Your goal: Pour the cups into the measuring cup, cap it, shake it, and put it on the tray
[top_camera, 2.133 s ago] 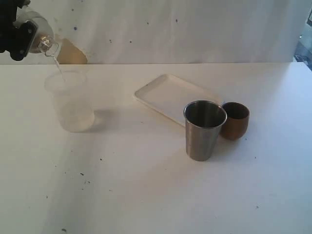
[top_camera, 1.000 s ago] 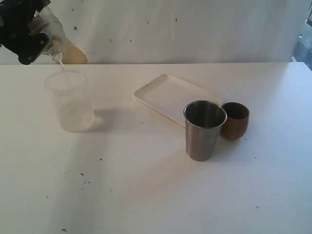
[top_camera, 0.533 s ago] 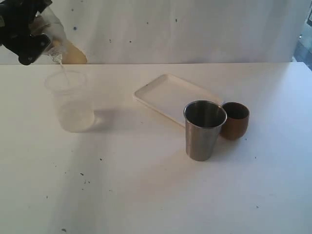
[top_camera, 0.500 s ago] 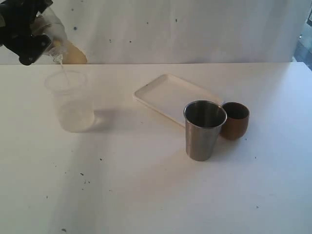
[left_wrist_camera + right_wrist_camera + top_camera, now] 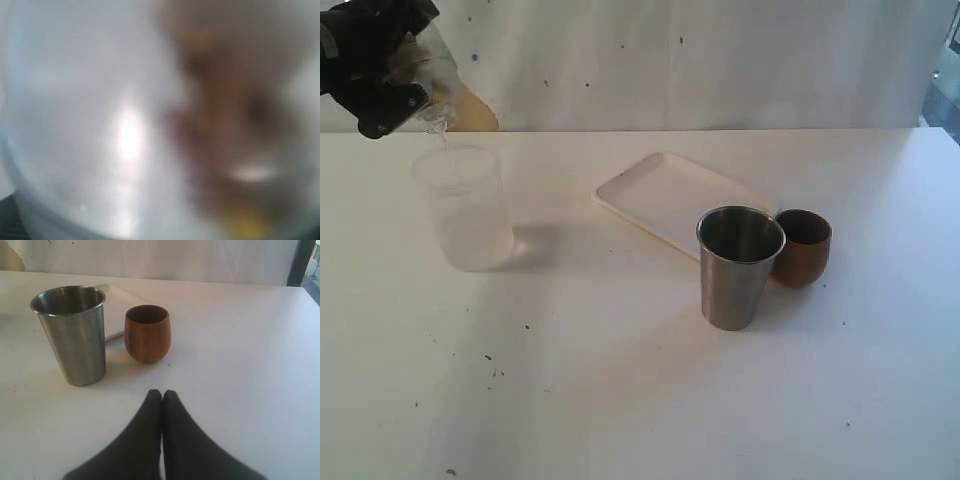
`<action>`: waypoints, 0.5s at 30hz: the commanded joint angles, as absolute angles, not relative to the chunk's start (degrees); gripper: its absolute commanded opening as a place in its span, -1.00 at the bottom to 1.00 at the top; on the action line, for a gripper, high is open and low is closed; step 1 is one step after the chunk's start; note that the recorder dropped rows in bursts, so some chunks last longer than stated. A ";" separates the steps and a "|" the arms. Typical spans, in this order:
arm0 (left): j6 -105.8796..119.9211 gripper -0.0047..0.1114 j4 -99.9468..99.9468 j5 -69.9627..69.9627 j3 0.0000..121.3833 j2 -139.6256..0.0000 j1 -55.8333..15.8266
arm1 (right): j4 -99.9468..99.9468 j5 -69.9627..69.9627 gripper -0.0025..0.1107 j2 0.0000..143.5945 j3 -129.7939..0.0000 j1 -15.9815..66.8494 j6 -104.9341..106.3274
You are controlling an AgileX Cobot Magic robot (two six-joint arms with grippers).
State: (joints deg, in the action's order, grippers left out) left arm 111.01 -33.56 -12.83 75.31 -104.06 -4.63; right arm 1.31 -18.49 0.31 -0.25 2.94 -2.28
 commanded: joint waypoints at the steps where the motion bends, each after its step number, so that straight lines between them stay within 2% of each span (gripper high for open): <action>1: 112.01 -0.92 -33.47 -13.95 76.05 -103.35 -4.80 | 1.35 -17.99 -0.96 0.00 0.00 2.83 -2.34; 15: 111.14 -0.92 -33.47 -13.92 76.05 -103.35 -4.80 | 1.35 -17.99 -0.96 0.00 0.00 2.83 -2.34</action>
